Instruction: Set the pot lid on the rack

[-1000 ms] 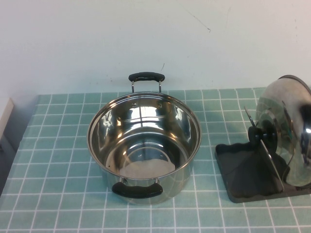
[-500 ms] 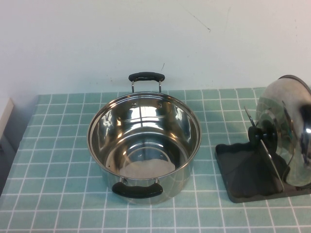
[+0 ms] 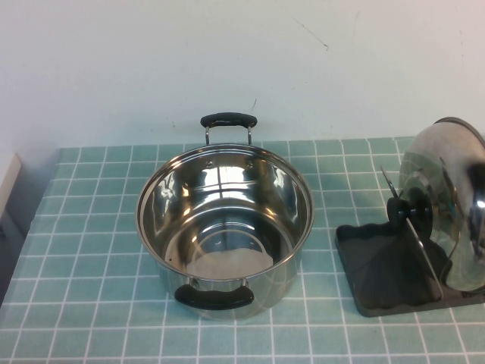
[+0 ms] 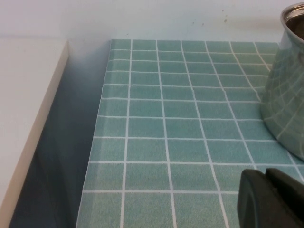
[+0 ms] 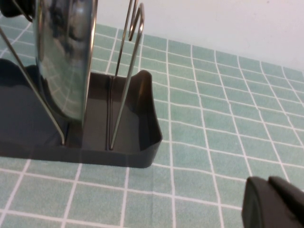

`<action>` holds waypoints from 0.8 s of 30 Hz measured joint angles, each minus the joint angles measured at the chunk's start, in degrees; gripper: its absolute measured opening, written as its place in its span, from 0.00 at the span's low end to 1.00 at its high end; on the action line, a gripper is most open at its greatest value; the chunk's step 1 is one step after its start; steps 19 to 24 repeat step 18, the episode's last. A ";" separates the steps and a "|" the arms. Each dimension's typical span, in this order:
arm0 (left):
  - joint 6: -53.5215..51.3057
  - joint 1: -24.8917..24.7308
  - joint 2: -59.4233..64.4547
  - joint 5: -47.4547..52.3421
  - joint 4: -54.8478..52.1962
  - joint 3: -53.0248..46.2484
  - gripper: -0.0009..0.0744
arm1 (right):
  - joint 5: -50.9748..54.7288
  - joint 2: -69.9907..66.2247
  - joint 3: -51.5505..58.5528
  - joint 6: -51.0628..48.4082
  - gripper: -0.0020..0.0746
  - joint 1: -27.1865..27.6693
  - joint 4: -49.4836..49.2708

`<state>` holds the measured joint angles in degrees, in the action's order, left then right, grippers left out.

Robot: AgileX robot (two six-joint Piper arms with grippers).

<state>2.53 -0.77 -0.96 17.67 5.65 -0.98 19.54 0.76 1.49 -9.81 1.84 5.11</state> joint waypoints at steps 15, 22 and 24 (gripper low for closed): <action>-1.71 0.00 0.00 0.22 1.84 0.00 0.01 | 0.00 0.00 0.00 0.00 0.02 0.00 0.00; -1.71 0.00 0.00 0.22 1.84 0.00 0.01 | 0.09 0.00 0.00 0.00 0.02 0.00 0.00; -1.71 0.00 0.00 0.22 1.84 0.00 0.01 | 0.09 0.00 0.00 0.00 0.02 0.00 0.00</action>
